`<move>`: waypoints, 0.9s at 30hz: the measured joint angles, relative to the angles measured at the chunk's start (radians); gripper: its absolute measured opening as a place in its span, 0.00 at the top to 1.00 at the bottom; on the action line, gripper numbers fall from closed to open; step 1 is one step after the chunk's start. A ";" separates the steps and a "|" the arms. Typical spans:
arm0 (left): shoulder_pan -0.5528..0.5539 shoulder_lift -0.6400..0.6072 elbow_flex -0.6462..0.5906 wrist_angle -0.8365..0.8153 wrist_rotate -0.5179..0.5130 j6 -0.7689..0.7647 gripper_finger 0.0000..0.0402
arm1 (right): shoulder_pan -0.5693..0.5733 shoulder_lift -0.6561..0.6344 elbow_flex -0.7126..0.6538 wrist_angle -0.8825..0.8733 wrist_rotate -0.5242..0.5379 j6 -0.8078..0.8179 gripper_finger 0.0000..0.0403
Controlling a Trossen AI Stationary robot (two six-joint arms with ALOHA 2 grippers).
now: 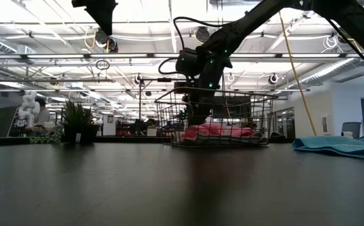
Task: Fold microfiber towels
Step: Put the pink towel into the wire basket
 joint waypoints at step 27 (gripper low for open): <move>0.000 0.000 0.000 0.000 0.000 0.007 0.96 | -0.043 -0.128 0.000 -0.162 -0.104 0.009 1.00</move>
